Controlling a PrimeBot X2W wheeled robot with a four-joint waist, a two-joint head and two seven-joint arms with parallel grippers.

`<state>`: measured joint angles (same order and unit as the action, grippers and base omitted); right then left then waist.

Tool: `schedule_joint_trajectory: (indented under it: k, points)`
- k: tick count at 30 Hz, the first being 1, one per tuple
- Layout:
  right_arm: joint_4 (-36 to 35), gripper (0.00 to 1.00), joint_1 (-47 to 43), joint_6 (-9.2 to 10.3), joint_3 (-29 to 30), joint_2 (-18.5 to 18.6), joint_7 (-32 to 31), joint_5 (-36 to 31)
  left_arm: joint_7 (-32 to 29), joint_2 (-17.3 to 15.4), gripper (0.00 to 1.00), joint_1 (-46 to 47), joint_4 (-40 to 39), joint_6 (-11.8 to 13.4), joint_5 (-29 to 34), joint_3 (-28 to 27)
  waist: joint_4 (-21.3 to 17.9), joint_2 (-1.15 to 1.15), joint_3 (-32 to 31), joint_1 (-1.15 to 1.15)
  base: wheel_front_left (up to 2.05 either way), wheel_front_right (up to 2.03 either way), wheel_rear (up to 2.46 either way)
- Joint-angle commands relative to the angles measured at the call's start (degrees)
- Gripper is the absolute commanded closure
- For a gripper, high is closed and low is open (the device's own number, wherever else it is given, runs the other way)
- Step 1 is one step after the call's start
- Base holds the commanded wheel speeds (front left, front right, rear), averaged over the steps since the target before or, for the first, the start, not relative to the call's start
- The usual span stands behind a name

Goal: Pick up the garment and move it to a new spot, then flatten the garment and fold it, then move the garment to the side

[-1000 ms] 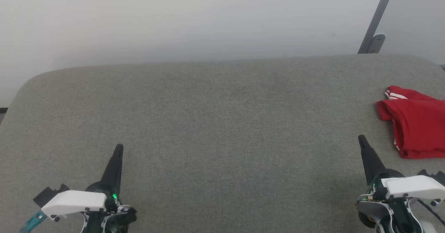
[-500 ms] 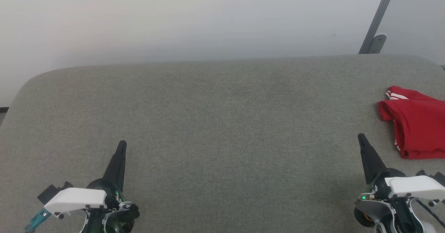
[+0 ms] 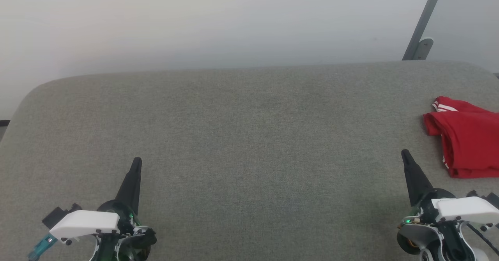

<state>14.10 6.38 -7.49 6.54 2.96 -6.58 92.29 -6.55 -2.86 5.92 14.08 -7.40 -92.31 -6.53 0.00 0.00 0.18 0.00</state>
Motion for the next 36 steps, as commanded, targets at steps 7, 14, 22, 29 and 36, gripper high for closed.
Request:
schedule_joint_trajectory:
  k: [7, 14, 22, 29, 36]
  points:
    - [-0.2, 1.0, -0.33, 0.0, 0.06, -0.21, -0.16, 0.22, -0.19, 0.14, 1.0, 0.66, -0.01, -0.16, -0.17, -0.01, 0.0, 0.0, 0.0, 0.0, 0.0, 0.0, 0.0]
    - [-0.21, 1.0, -0.33, 0.0, 0.07, -0.21, -0.16, 0.22, -0.18, 0.13, 1.0, 0.66, -0.01, -0.16, -0.17, 0.0, 0.0, 0.0, 0.0, 0.0, 0.0, 0.0, 0.0]
    - [-0.2, 1.0, -0.33, 0.0, 0.06, -0.2, -0.16, 0.22, -0.18, 0.13, 1.0, 0.66, -0.02, -0.16, -0.18, 0.01, 0.0, 0.0, 0.0, 0.0, 0.0, 0.0, 0.0]
    - [-0.2, 1.0, -0.33, 0.0, 0.05, -0.2, -0.15, 0.23, -0.18, 0.13, 1.0, 0.66, -0.02, -0.16, -0.18, 0.0, 0.0, 0.0, 0.0, 0.0, 0.0, 0.0, 0.0]
    - [-0.2, 1.0, -0.33, -0.01, 0.05, -0.2, -0.15, 0.23, -0.17, 0.14, 1.0, 0.66, -0.02, -0.16, -0.18, 0.02, 0.0, 0.0, 0.0, 0.0, 0.0, 0.0, 0.0]
